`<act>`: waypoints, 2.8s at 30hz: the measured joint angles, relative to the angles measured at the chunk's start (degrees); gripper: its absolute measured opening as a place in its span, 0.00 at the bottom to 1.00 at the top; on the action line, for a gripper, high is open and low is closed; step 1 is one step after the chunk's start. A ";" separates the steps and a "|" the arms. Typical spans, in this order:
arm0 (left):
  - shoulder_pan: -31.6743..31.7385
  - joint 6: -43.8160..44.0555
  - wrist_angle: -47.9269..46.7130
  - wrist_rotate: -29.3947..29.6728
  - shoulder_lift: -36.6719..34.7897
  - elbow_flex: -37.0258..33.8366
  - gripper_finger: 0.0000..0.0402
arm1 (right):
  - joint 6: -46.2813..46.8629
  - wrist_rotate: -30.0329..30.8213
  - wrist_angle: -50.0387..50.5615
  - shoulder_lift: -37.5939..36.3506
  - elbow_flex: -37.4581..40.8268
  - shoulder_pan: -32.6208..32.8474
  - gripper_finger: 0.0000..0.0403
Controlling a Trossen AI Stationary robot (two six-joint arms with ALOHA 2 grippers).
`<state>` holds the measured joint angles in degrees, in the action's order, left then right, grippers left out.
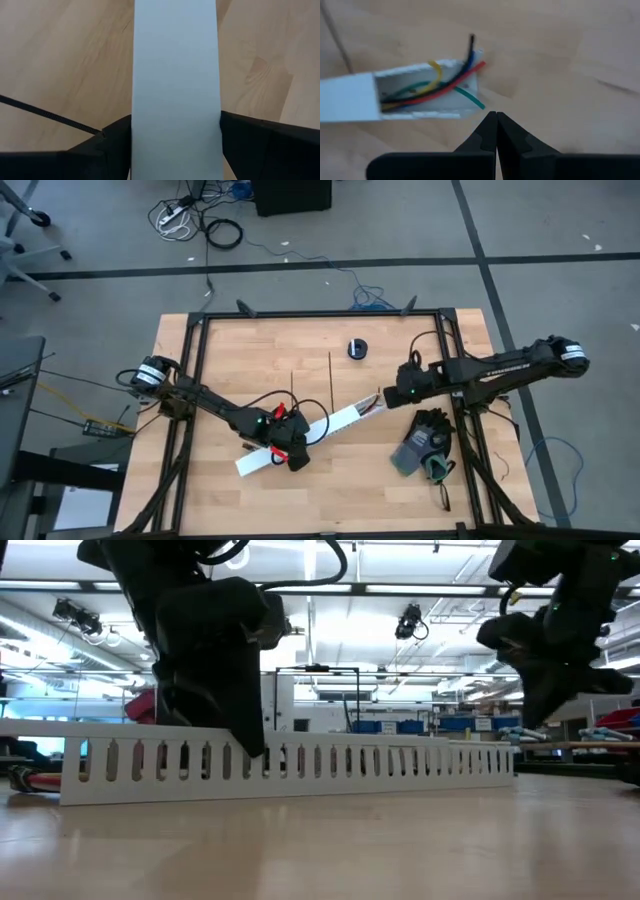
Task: Ziptie cables
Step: Close the white cable duct
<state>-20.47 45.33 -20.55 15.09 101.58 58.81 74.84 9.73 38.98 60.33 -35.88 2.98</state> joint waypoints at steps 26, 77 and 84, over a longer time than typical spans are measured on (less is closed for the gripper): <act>-0.22 -4.08 1.77 -1.12 0.07 -0.33 0.60 | 1.50 -7.39 -15.92 23.83 -0.47 3.65 0.00; 1.44 -16.65 -0.06 -6.71 0.04 0.00 0.60 | -48.03 -22.42 -26.93 9.38 -5.80 4.90 0.12; 1.35 -16.81 -0.14 -8.37 0.04 -0.07 0.60 | -48.04 -27.36 -26.48 11.79 -5.60 3.68 0.42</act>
<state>-19.12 28.52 -20.69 6.72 101.62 58.74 26.81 -17.63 12.50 72.12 -41.47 6.66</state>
